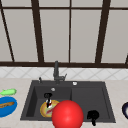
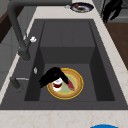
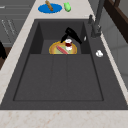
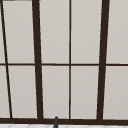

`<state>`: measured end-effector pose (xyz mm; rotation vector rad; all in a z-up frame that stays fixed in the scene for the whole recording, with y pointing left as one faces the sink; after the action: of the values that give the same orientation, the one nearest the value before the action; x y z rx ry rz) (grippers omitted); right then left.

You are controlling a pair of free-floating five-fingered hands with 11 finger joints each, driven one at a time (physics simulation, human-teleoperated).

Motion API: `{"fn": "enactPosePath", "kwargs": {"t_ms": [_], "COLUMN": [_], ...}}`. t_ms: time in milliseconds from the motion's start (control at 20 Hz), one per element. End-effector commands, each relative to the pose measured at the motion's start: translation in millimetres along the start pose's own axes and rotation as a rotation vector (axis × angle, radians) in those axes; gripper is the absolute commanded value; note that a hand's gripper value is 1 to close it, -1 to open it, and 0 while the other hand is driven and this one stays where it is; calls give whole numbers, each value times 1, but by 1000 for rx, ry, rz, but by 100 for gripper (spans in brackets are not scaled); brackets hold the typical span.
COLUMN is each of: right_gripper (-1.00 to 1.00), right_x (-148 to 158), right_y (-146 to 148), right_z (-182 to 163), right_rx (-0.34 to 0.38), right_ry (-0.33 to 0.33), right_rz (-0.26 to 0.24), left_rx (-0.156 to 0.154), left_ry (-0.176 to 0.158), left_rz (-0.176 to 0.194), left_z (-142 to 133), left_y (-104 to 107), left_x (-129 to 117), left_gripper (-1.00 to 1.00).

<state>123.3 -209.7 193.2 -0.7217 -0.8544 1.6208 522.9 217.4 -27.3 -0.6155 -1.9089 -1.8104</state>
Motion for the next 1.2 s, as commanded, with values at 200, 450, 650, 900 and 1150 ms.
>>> {"fn": "enactPosePath", "kwargs": {"t_ms": [200,450,650,900,1150], "right_gripper": [0,0,0,0,0], "right_x": [0,0,0,0,0], "right_y": [0,0,0,0,0], "right_z": [0,0,0,0,0], "right_rx": [0,0,0,0,0], "right_ry": [0,0,0,0,0], "right_rz": [0,0,0,0,0], "left_rx": [9,3,6,11,15], "left_ry": [-2,-5,-7,-20,-36], "left_rz": [0,5,-1,-6,-10], "left_z": [5,2,4,9,10], "left_y": [-16,-22,-25,-26,-29], "left_x": [-14,-20,-23,-22,-23], "left_gripper": [-100,-100,-100,-100,-100]}}
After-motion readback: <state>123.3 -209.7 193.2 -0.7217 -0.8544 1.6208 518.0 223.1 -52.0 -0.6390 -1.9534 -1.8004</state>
